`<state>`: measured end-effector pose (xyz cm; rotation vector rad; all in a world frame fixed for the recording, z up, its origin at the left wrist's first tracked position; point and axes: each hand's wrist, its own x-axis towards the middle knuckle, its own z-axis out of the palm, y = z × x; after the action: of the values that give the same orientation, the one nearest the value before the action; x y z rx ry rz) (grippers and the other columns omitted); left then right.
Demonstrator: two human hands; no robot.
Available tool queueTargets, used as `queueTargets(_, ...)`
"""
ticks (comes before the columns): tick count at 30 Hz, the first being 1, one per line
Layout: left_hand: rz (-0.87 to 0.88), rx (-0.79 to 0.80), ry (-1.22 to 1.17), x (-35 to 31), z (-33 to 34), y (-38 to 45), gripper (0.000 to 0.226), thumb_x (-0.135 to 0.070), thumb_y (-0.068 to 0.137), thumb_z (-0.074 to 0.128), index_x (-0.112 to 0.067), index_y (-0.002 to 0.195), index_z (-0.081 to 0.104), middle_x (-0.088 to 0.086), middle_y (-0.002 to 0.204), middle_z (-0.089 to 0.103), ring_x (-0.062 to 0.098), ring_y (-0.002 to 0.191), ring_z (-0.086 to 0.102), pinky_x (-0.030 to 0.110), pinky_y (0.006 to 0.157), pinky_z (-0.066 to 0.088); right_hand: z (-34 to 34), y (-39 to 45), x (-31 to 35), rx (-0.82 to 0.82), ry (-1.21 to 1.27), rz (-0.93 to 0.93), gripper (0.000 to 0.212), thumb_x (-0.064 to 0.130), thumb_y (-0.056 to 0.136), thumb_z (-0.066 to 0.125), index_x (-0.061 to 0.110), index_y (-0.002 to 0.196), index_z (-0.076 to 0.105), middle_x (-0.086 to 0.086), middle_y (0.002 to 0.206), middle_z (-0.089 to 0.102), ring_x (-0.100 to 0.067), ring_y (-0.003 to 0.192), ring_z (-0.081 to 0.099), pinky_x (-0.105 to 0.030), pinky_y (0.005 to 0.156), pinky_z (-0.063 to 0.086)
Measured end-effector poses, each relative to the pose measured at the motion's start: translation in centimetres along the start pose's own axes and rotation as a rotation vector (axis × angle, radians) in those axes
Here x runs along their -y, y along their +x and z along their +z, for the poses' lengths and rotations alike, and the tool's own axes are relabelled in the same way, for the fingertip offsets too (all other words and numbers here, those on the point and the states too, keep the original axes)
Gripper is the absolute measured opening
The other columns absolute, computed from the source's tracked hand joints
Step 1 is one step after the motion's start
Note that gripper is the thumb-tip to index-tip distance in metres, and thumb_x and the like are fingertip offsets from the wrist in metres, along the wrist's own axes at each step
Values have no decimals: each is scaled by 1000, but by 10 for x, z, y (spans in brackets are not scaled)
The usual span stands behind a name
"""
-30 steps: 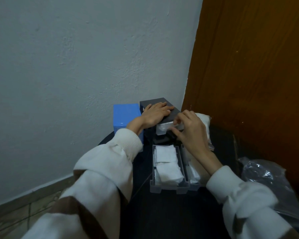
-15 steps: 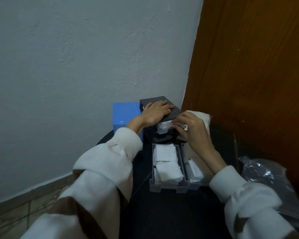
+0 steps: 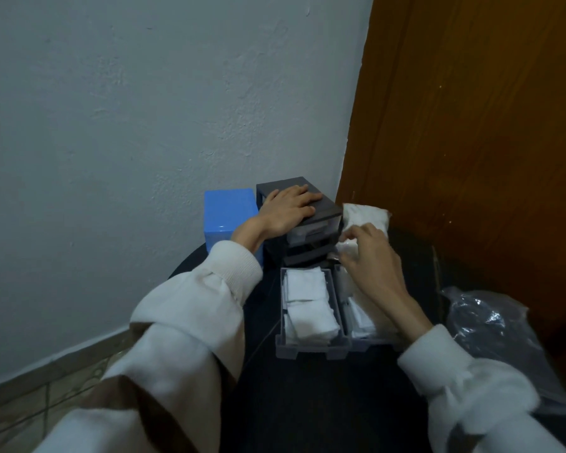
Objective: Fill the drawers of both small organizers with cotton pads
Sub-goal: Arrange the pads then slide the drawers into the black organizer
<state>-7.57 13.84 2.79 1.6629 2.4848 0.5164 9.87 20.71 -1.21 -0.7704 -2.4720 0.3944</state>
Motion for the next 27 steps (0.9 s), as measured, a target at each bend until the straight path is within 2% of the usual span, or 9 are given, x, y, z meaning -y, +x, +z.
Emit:
queueTargets(3, 7, -36, 18, 2, 3, 2, 44, -29, 101, 32, -30, 145, 30, 3, 156, 20, 19, 142, 18, 40, 115, 11, -6, -28, -12, 165, -138, 166, 38, 39, 88, 59, 24, 123, 50, -3, 133, 44, -18, 121, 42, -33, 93, 40)
queueTargets(7, 8, -54, 37, 1, 5, 3, 44, -29, 101, 32, -30, 145, 31, 3, 156, 21, 19, 142, 20, 40, 115, 12, -5, -57, -16, 319, -154, 237, 64, 58, 85, 53, 26, 138, 34, -5, 147, 27, -26, 133, 28, -45, 104, 34)
queueTargets(15, 7, -50, 53, 0, 4, 2, 44, -31, 101, 31, -29, 145, 30, 5, 156, 21, 20, 142, 20, 42, 115, 12, -14, -67, -24, 407, -138, 259, 86, 56, 78, 62, 30, 146, 17, 2, 156, 6, -31, 138, 20, -50, 107, 31)
queueTargets(18, 10, -53, 55, 1, 4, 2, 44, -31, 101, 32, -29, 145, 31, 5, 155, 22, 21, 142, 21, 43, 115, 13, -17, -72, -25, 410, -160, 245, 84, 57, 81, 58, 32, 147, 13, 5, 156, 3, -29, 133, 29, -45, 101, 35)
queueTargets(22, 8, -47, 57, 0, 3, 1, 44, -31, 101, 31, -29, 145, 31, 5, 155, 22, 21, 142, 21, 44, 115, 12, -29, -63, -20, 379, -166, 183, 76, 58, 86, 50, 36, 148, 13, 11, 157, -6, -29, 137, 25, -46, 102, 34)
queueTargets(27, -10, -41, 61, -2, 3, 1, 44, -32, 101, 31, -30, 145, 30, 4, 156, 21, 21, 142, 20, 43, 115, 12, -41, -39, -2, 418, -206, 17, 69, 58, 89, 44, 40, 148, 12, 14, 157, 5, -25, 140, 22, -51, 106, 29)
